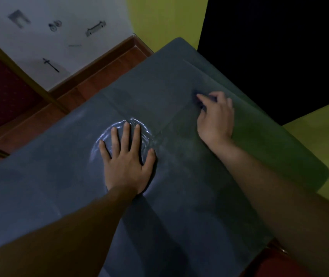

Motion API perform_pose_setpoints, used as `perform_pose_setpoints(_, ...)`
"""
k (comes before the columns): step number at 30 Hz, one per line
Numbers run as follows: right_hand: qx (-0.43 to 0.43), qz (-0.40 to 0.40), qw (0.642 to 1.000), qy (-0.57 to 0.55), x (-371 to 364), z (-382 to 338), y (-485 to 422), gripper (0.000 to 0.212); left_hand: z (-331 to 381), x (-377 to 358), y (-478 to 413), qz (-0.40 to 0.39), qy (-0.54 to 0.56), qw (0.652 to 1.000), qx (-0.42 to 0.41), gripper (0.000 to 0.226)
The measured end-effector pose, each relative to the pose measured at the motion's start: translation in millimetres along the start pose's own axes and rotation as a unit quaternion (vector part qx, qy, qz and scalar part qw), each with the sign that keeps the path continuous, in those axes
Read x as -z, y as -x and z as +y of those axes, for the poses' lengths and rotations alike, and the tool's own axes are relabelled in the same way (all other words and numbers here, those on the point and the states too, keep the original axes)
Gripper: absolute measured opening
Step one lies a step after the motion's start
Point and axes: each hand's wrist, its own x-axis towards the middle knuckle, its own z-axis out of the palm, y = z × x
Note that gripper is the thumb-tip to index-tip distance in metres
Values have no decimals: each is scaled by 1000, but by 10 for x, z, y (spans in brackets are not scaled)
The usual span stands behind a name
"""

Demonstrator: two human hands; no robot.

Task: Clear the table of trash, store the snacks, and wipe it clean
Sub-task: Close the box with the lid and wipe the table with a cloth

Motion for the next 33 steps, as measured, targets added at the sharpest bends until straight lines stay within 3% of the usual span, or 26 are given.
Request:
perform_pose_setpoints(2,-9,-7,1000,3,-28,-139,14,43,3,4,-4,-2,-2,1000,0,72)
perform_pose_setpoints(4,85,-34,996,-17,-52,-243,167,46,6,9,-9,-6,-2,1000,0,72)
perform_pose_setpoints(7,248,-112,961,-53,-97,-237,330,50,5,15,-6,-10,0,1000,0,73)
perform_pose_setpoints(9,298,-127,946,-27,-100,-159,181,52,5,14,-6,-10,-3,1000,0,73)
perform_pose_setpoints(11,257,-89,962,-3,-122,-93,-51,51,4,12,-8,-12,-6,1000,0,73)
perform_pose_setpoints(14,58,-36,998,-7,-157,-164,-308,44,2,17,-5,-15,-6,1000,-3,73)
perform_pose_setpoints(15,32,-28,999,-10,-176,-246,-292,43,2,20,-3,-14,-5,1000,-3,73)
perform_pose_setpoints(17,79,-35,996,-30,-221,-402,-133,41,7,26,-1,-11,-2,1000,-3,73)
perform_pose_setpoints(20,255,-91,960,-71,-280,-467,102,43,1,37,2,-13,-2,1000,-6,73)
perform_pose_setpoints(22,307,-104,944,-61,-285,-412,11,44,-6,38,6,-16,-6,1000,-7,73)
perform_pose_setpoints(24,257,-70,963,-31,-316,-368,-183,44,-5,39,-1,-16,-10,1000,-5,73)
perform_pose_setpoints(28,45,-20,999,6,-331,-542,-440,41,4,44,-9,-20,-12,1000,-5,73)
perform_pose_setpoints(30,67,-37,997,-1,-334,-690,-339,41,0,50,-9,-20,-9,1000,-7,73)
perform_pose_setpoints(33,249,-96,962,-64,-358,-727,-157,44,1,53,-13,-23,-12,1000,-10,73)
